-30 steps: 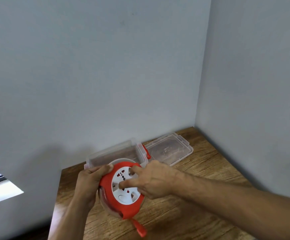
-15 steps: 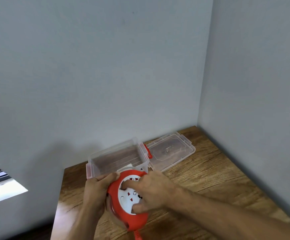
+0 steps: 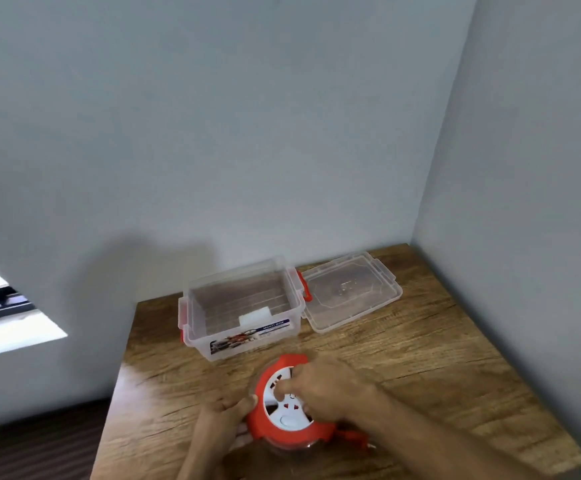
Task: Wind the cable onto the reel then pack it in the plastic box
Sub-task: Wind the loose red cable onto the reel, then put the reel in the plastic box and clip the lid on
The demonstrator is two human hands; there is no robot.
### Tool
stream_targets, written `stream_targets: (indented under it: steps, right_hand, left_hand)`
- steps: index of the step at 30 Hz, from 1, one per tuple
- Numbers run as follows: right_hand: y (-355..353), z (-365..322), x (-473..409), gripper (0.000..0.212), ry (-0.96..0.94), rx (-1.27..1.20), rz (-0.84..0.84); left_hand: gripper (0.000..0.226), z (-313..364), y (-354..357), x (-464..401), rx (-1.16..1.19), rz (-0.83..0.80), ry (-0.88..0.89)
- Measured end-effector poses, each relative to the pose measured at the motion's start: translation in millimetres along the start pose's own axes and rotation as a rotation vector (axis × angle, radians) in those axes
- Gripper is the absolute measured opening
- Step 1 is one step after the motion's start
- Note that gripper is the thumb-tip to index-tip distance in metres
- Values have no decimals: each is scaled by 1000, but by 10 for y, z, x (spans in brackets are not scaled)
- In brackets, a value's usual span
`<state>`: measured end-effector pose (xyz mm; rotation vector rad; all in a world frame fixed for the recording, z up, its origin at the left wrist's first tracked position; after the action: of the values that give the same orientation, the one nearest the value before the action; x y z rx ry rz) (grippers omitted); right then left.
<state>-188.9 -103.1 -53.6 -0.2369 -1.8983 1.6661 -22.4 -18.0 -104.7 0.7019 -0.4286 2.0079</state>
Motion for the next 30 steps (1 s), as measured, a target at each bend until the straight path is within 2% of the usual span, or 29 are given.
stream_targets:
  steps: [2, 4, 7, 9, 13, 16, 19, 26, 30]
  right_hand:
    - [-76, -25, 15, 48, -4, -53, 51]
    - [-271, -17, -9, 44, 2, -105, 227]
    - [-551, 81, -214, 57, 109, -136, 407]
    - [-636, 167, -378, 62, 208, -168, 418]
    - [-547, 245, -531, 38, 265, -257, 371]
    - [-431, 314, -460, 25, 309, -359, 410]
    - [-312, 353, -350, 21, 336, -426, 432]
    - [-152, 321, -183, 23, 314, -498, 471]
    - [-133, 274, -117, 33, 280, -501, 470]
  left_hand:
    - [16, -46, -58, -22, -43, 32, -21]
    - [18, -57, -80, -7, -134, 60, 18]
    - [30, -41, -85, 70, -288, 114, 76]
    - [40, -13, -91, 90, -280, 117, 87]
    - [53, 61, -122, 76, -306, 66, 16]
    - [51, 67, -138, 66, -297, 73, 40]
    - [39, 35, -138, 88, -320, 69, 54]
    - [15, -43, -120, 97, -318, 13, 86]
    - [31, -141, -157, 101, -205, -10, -20]
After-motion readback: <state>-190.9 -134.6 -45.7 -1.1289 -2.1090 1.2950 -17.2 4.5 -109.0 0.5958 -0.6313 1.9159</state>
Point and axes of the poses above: each hand's wrist, its own x-axis away from the middle knuckle, its own y-axis out of the palm, z = x × y, the point moved 4 cm from there along -x, towards the middle knuckle, and after that the axes turned 5 degrees about x, right-handed, at the moved point
